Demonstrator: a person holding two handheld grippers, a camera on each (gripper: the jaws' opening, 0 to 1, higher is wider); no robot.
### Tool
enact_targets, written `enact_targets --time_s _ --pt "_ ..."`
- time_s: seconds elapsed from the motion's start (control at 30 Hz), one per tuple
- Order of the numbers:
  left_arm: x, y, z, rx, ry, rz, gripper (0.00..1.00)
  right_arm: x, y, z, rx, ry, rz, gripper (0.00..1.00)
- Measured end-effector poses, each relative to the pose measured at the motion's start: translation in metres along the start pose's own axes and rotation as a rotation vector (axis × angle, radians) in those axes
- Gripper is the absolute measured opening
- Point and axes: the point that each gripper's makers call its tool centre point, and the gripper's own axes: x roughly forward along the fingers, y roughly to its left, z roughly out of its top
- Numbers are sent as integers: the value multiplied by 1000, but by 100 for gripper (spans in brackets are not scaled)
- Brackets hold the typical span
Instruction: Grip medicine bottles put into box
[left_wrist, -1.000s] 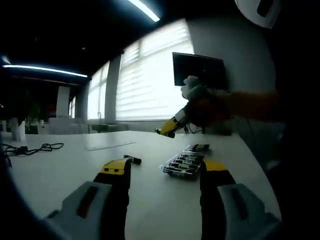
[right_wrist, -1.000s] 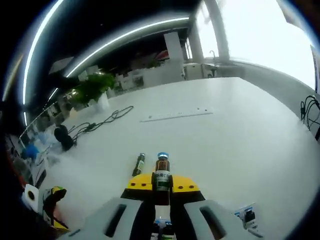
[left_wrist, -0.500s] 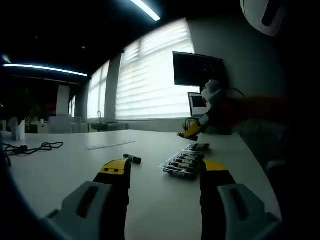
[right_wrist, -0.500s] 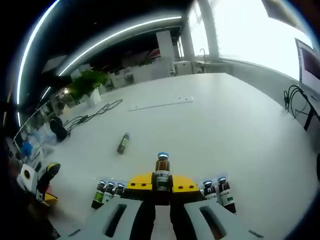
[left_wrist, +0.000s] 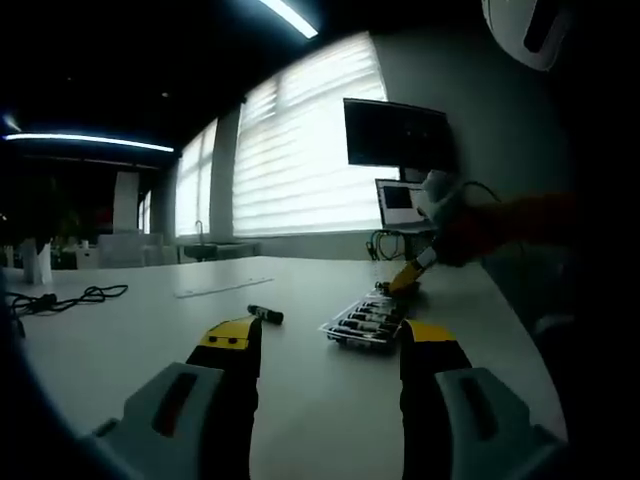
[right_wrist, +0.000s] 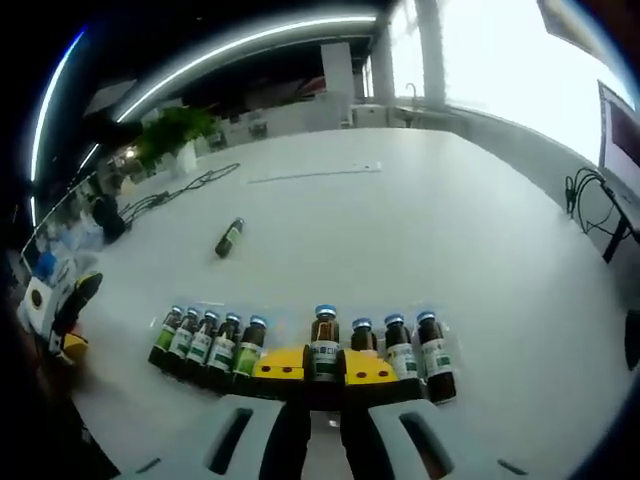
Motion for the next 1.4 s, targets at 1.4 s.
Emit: enact_targets --time_s 1.4 --pt "0 1 -4 10 16 9 48 -5 -1 5 -159 -52 -61 0"
